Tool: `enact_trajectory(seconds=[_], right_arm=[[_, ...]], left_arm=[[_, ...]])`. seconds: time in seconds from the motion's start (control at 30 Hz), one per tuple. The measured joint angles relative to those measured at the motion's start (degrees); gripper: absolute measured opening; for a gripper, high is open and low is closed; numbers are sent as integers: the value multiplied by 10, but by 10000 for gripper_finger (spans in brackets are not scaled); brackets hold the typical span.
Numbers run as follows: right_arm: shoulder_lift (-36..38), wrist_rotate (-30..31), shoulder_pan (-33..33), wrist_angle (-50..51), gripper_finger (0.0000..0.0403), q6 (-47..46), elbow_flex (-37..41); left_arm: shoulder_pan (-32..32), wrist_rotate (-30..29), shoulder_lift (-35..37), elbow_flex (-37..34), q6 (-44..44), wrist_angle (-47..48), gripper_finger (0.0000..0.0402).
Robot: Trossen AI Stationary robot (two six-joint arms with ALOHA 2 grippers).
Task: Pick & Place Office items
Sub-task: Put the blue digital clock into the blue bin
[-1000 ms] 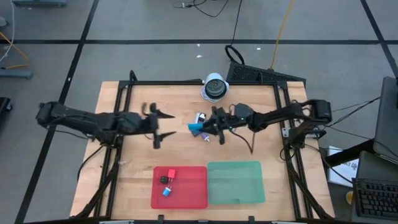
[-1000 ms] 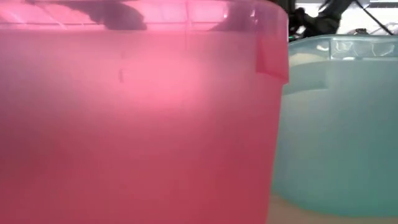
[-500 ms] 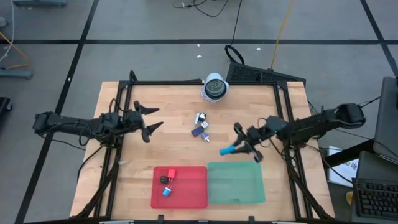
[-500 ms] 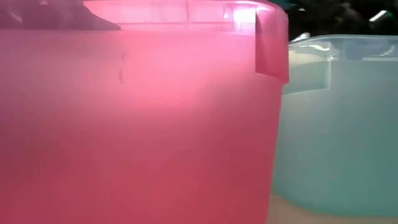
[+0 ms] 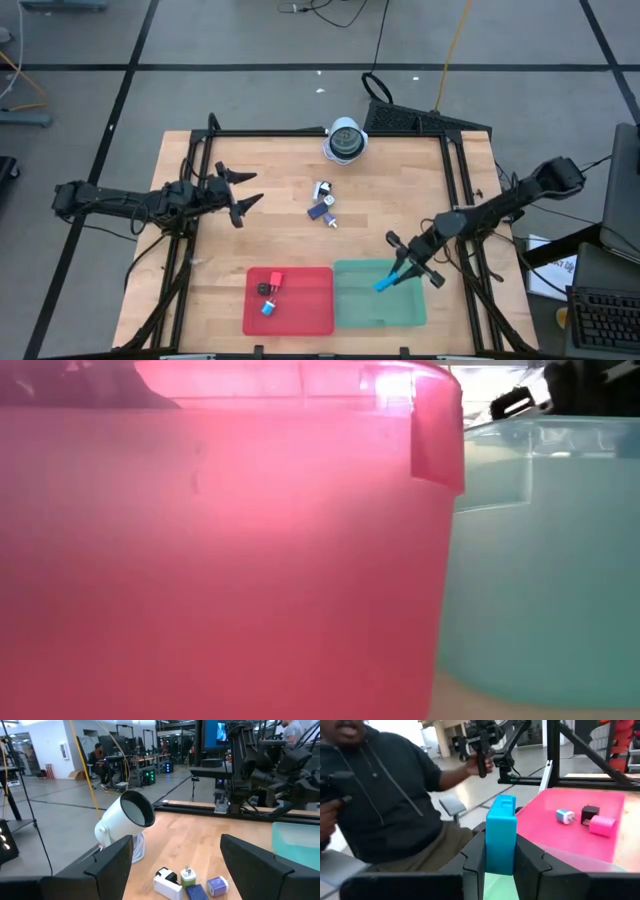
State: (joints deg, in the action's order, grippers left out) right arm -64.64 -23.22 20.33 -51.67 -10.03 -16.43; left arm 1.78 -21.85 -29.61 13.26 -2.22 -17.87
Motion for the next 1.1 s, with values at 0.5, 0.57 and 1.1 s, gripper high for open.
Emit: enact_trajectory(seconds=[0.5,0.57,1.1], right_arm=[[-28,97,86,92,56,17,0],[-38,97,95,102,56,17,0],[-94,127,115,99,83,4,0]], left_arm=[[0,0,0,0,10,0,296],[0,0,0,0,10,0,296],[0,0,0,0,10,0,296]])
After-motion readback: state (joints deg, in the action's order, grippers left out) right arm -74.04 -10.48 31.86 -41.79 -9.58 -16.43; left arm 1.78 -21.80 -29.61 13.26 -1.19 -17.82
